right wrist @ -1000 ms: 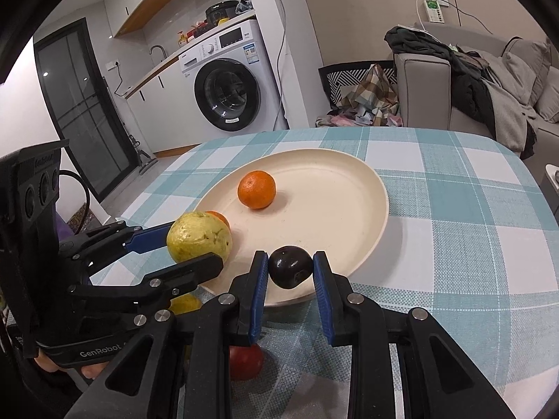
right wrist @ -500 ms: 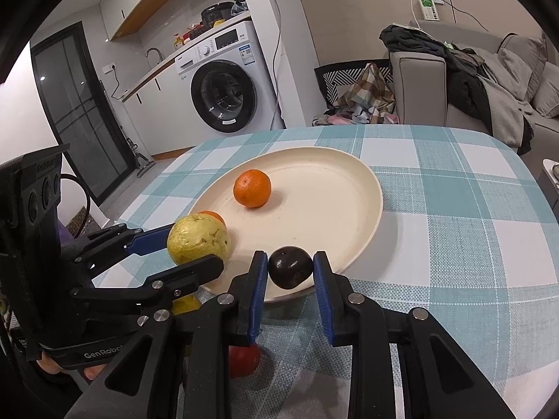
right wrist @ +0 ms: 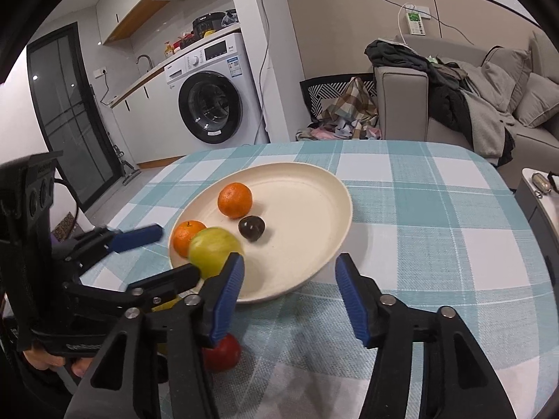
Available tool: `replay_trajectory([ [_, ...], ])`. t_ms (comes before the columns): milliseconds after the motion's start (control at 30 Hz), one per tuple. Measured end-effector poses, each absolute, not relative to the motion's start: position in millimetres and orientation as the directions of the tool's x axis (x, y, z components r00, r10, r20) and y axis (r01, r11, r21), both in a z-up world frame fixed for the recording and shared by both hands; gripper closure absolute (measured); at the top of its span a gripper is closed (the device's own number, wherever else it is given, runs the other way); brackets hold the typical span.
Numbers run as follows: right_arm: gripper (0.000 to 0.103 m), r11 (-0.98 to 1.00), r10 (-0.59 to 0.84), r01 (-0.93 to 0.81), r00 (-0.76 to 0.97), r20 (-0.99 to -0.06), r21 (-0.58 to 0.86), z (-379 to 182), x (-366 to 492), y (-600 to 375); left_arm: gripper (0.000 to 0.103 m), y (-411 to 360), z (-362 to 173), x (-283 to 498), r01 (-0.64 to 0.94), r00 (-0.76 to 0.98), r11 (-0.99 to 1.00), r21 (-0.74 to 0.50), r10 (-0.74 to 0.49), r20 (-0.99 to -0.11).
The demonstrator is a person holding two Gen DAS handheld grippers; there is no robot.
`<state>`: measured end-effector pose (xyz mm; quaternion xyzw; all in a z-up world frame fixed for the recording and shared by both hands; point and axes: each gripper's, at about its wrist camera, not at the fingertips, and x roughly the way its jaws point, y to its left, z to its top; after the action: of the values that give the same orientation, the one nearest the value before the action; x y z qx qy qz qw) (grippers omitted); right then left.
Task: Organize fruits
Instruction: 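Open both grippers to drop the guava and plum onto the plate, then withdraw both grippers back toward the remaining fruits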
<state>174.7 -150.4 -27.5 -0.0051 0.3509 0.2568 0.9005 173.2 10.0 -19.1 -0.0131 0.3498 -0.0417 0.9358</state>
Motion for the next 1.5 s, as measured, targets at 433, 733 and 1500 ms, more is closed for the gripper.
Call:
replay_trajectory([
  [433,0.000,0.889,0.440,-0.411,0.644,-0.626,0.202,-26,150,-174,0.001,24,1,117,0.009,0.785,0.998,-0.055,-0.041,-0.617],
  [733,0.000,0.894,0.415,-0.415,0.623,-0.663,0.168,-31,123,-168,0.001,34,2,81,-0.013,0.774,0.997,-0.074,-0.037,-0.632],
  [1500,0.000,0.859,0.343,-0.511,0.526,-0.778,0.033,-47,104,-127,0.001,41,-31,77,-0.046,0.710,0.994,-0.096,-0.035,-0.704],
])
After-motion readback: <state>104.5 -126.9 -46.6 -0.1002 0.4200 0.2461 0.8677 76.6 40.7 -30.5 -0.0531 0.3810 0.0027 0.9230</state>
